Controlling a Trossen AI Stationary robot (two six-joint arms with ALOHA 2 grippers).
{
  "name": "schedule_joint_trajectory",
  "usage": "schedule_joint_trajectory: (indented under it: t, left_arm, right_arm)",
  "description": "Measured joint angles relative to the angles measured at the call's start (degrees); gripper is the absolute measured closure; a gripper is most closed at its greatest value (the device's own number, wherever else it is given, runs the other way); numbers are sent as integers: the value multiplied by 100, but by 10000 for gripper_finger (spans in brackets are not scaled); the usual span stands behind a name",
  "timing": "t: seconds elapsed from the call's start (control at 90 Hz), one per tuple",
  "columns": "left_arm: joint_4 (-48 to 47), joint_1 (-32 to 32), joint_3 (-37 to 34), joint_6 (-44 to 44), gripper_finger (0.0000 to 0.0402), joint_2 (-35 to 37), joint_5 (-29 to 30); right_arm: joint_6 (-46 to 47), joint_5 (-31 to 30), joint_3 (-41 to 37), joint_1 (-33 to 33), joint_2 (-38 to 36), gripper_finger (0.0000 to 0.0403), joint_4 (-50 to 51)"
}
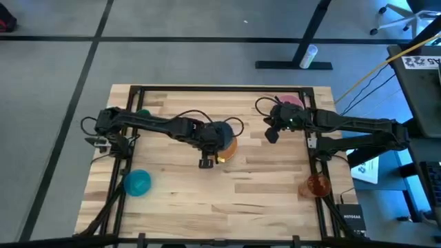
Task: Nest bowls inside each other
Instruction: Stack the blue bowl on top of the orange bowl
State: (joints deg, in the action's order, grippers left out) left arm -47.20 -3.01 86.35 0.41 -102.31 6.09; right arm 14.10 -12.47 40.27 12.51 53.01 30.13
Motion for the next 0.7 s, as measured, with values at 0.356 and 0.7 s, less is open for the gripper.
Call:
schedule_joint_trajectory:
  t: [0.356, 0.7]
  left_arm:
    - [255, 16, -9, 24, 401, -282, -38]
    - [440, 44, -12, 8, 401, -534, -162]
  right_arm:
    - [51, 0, 0, 0, -2, 402, 39]
    - [72, -1, 10, 0, -163, 402, 206]
